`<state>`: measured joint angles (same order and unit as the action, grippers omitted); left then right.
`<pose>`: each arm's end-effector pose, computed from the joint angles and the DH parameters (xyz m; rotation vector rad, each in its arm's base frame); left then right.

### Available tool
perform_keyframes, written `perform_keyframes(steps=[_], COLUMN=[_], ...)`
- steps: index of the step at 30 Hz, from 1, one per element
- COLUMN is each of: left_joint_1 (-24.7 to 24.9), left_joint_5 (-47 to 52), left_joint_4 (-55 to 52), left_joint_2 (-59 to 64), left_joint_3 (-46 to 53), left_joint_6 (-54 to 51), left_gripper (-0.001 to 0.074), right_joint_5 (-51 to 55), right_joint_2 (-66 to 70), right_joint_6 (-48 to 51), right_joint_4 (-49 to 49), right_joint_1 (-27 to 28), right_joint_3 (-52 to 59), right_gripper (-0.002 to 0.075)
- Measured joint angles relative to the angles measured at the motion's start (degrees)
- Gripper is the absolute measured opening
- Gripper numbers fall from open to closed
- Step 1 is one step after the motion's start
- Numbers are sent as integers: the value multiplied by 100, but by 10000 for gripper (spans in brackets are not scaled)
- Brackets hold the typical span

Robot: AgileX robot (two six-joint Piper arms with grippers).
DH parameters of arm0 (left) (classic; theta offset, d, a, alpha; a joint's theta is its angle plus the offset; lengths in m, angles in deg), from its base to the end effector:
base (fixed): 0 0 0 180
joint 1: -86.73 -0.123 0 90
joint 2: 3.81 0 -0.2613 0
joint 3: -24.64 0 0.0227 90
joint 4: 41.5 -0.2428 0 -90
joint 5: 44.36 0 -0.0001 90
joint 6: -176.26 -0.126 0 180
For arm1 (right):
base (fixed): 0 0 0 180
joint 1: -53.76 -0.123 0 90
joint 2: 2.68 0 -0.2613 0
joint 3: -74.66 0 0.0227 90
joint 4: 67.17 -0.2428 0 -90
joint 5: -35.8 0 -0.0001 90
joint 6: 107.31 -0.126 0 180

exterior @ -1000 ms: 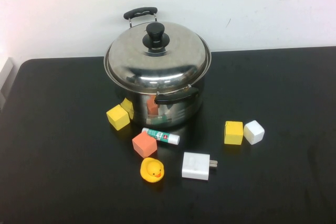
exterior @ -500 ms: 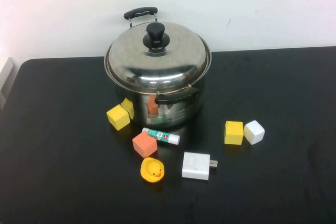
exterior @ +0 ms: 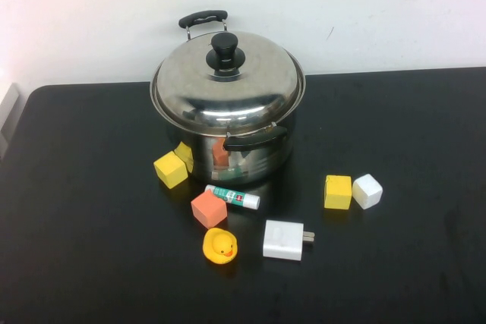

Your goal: Cover the pot

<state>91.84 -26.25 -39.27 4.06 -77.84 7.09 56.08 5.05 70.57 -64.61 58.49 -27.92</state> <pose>0.1033 -0.0108 0.1714 -0.1153 1.8087 -0.2351 0.1020 -0.0104 0.1677 0.0823 1.8386 -0.0755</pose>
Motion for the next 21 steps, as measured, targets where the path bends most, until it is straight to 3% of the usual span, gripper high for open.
perform_keyframes(steps=[21], left_joint_1=[0], left_joint_5=[0], left_joint_4=[0], left_joint_2=[0], left_joint_3=[0], left_joint_6=[25], left_gripper=[-1], right_joint_5=[0], right_joint_2=[0], right_joint_6=[0], right_joint_4=[0], right_joint_1=[-135], right_joint_3=[0], right_gripper=[-2])
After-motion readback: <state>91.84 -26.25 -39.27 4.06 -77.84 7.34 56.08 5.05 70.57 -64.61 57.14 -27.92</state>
